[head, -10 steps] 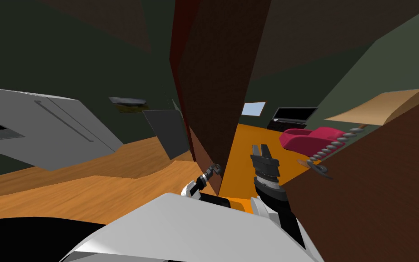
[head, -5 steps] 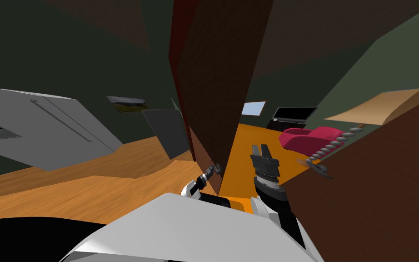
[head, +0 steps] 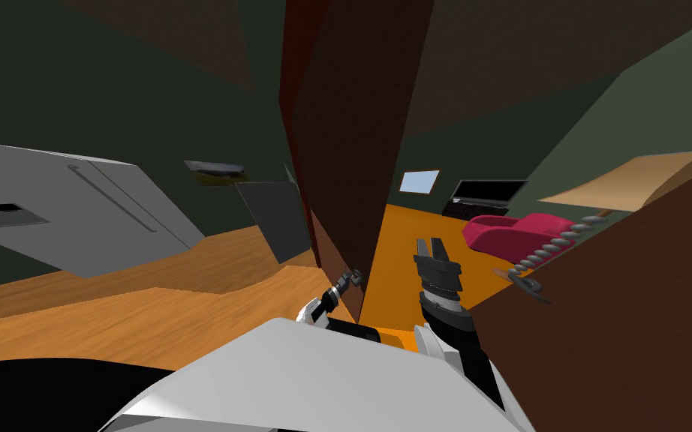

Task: Push the door open

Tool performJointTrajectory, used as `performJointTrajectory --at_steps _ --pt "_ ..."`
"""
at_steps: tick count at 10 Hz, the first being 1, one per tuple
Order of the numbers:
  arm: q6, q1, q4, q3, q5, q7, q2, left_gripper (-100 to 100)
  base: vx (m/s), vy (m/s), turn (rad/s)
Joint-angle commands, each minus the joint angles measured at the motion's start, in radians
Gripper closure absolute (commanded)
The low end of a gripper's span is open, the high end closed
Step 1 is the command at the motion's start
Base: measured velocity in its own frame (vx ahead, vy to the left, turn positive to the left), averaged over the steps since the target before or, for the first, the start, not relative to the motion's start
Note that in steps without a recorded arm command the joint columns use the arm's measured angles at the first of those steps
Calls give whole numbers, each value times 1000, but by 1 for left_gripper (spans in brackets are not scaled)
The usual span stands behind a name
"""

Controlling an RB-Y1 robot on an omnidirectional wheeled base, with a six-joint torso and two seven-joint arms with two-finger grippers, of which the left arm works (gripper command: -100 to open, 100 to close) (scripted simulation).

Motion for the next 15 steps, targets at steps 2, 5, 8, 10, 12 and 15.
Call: performJointTrajectory --at_steps 2,5,8,10,12,15 --pt "0 -11 0 27 13 -14 4 100 107 -140 21" --pt "3 -13 6 64 31 -33 11 100 141 -168 50" --pt "6 -14 10 89 43 -46 12 100 107 -130 36" --pt "9 -16 15 123 60 -64 11 100 118 -141 63" --pt "11 -17 18 140 68 -72 9 100 103 -111 47" --pt "14 -19 23 173 84 -90 2 100 111 -131 56"
